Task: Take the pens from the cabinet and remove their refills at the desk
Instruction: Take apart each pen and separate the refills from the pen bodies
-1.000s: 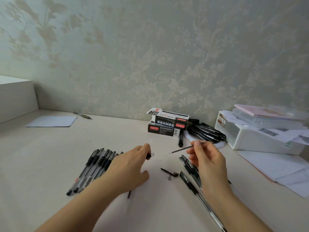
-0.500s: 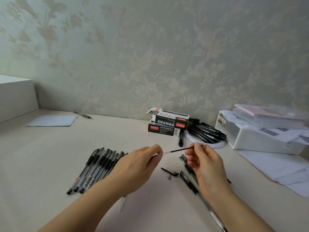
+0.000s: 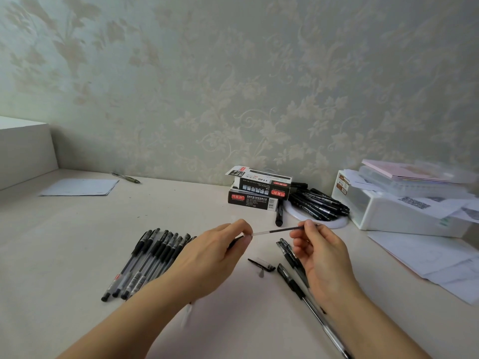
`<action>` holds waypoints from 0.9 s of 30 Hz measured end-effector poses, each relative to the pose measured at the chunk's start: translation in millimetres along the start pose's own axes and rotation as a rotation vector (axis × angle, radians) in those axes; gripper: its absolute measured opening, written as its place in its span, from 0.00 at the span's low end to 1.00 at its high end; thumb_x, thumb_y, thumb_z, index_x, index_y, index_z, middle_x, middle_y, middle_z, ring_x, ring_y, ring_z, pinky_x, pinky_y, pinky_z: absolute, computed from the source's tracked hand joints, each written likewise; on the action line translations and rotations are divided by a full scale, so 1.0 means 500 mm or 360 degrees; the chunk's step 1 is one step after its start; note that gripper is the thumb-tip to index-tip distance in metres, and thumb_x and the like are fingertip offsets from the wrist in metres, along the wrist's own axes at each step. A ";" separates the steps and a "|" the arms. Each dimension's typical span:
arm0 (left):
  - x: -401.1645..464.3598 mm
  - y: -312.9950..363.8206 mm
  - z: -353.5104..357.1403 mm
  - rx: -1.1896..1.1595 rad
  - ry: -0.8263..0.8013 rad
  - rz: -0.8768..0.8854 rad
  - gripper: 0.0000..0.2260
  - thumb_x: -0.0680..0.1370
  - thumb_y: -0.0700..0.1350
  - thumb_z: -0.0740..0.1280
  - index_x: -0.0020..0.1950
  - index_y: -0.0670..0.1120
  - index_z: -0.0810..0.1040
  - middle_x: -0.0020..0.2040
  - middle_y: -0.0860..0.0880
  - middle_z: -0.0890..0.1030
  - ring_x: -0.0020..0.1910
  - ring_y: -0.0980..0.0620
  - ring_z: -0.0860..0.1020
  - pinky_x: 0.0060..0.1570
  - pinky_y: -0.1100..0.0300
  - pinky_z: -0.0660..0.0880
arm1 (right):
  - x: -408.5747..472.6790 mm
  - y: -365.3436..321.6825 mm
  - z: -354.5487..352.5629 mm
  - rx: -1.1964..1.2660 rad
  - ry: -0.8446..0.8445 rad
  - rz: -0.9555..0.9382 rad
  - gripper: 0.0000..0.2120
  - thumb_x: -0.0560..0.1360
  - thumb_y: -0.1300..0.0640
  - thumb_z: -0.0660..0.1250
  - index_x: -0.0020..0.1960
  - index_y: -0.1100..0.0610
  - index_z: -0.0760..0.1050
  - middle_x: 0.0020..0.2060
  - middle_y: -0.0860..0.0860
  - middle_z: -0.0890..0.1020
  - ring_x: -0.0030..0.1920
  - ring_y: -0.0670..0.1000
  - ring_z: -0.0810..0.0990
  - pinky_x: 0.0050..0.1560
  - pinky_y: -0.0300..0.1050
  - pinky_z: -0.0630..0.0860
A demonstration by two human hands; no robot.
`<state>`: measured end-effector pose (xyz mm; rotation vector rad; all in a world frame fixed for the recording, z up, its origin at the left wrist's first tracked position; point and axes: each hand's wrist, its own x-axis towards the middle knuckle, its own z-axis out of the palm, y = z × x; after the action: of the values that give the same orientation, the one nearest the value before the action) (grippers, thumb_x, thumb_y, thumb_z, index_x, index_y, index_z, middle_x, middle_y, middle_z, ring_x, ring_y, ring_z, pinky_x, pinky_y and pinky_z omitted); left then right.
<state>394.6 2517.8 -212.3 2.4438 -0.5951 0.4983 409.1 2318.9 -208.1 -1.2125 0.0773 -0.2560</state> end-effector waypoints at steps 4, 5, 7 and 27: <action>-0.003 -0.001 0.001 0.0000 -0.0023 0.0013 0.07 0.81 0.58 0.52 0.51 0.59 0.67 0.37 0.56 0.72 0.34 0.55 0.70 0.35 0.52 0.71 | 0.000 0.000 -0.001 -0.0022 -0.0023 0.0008 0.12 0.82 0.57 0.62 0.42 0.59 0.78 0.32 0.49 0.83 0.32 0.43 0.78 0.37 0.37 0.76; -0.003 -0.001 0.001 -0.0004 -0.0021 0.0018 0.08 0.81 0.59 0.51 0.51 0.59 0.67 0.37 0.56 0.73 0.34 0.55 0.70 0.34 0.52 0.71 | -0.001 0.000 0.000 -0.0030 -0.0028 0.0005 0.12 0.82 0.56 0.62 0.42 0.59 0.78 0.32 0.50 0.83 0.32 0.43 0.78 0.38 0.38 0.76; -0.002 -0.001 0.002 -0.0018 -0.0011 0.0028 0.08 0.81 0.59 0.51 0.50 0.59 0.67 0.38 0.57 0.73 0.34 0.55 0.70 0.34 0.53 0.71 | -0.001 -0.001 0.001 -0.0039 -0.0030 0.0003 0.12 0.82 0.57 0.62 0.42 0.59 0.77 0.32 0.50 0.83 0.32 0.43 0.78 0.38 0.38 0.76; -0.004 -0.002 0.022 -0.0110 -0.0056 0.0121 0.05 0.81 0.57 0.55 0.56 0.60 0.63 0.34 0.54 0.72 0.32 0.56 0.71 0.29 0.59 0.64 | -0.032 0.016 0.013 -0.1246 -0.0633 -0.0472 0.06 0.75 0.47 0.69 0.42 0.44 0.83 0.29 0.37 0.79 0.28 0.40 0.71 0.32 0.29 0.68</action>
<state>396.0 2512.5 -222.1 2.3761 -0.7104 0.4580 396.0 2331.1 -214.3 -2.0371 -0.3855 -0.2438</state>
